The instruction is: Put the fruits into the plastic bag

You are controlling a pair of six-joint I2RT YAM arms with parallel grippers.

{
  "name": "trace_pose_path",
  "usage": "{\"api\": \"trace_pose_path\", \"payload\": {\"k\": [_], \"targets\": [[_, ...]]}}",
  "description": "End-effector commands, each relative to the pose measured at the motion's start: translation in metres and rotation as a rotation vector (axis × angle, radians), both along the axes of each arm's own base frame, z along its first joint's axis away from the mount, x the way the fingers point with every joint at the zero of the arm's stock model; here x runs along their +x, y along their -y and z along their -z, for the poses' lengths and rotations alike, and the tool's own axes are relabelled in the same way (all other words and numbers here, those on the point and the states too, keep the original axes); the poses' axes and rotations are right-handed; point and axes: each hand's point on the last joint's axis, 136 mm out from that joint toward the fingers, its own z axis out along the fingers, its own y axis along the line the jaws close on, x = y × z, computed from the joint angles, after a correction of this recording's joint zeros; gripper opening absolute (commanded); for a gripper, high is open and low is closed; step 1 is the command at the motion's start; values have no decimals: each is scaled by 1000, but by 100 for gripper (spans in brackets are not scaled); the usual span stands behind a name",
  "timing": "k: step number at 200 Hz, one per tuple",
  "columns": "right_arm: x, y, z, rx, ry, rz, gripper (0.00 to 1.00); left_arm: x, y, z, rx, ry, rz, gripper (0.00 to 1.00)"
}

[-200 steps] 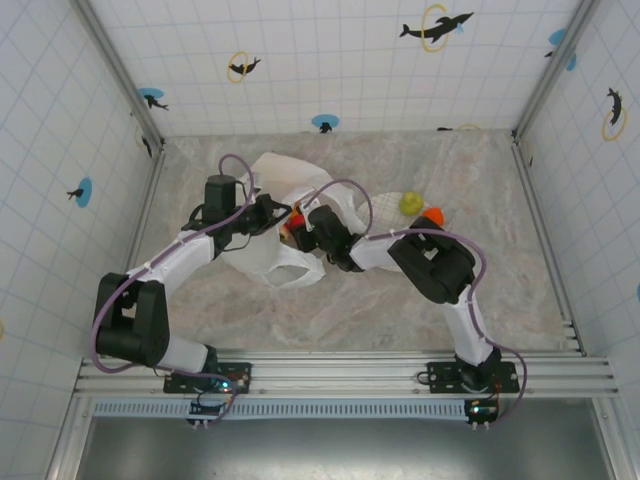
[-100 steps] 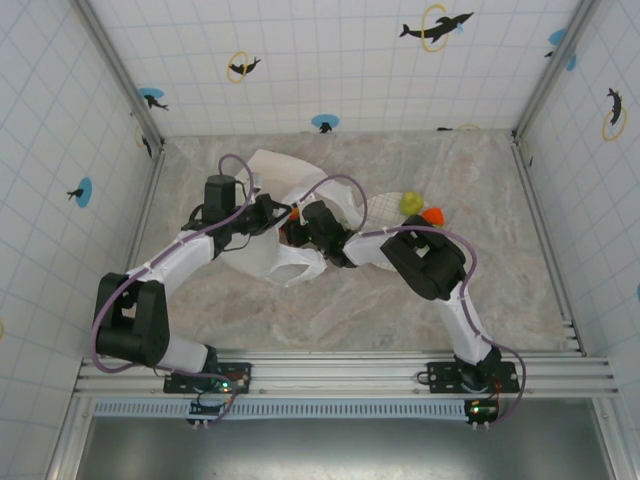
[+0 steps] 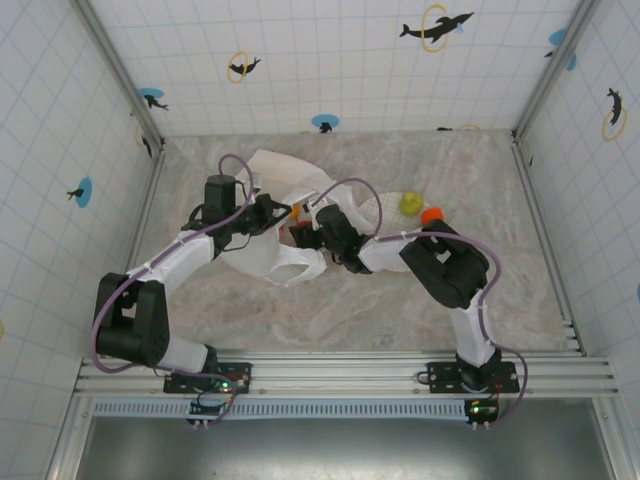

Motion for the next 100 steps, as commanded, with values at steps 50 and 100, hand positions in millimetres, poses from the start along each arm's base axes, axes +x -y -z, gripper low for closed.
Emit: {"api": "trace_pose_path", "payload": {"k": [50, 100], "targets": [[-46, 37, -35, -77, 56, -90, 86, 0, 0, -2, -14, -9, 2, 0], [-86, 68, -60, -95, 57, -180, 86, 0, 0, -1, -14, -14, 1, 0]]}}
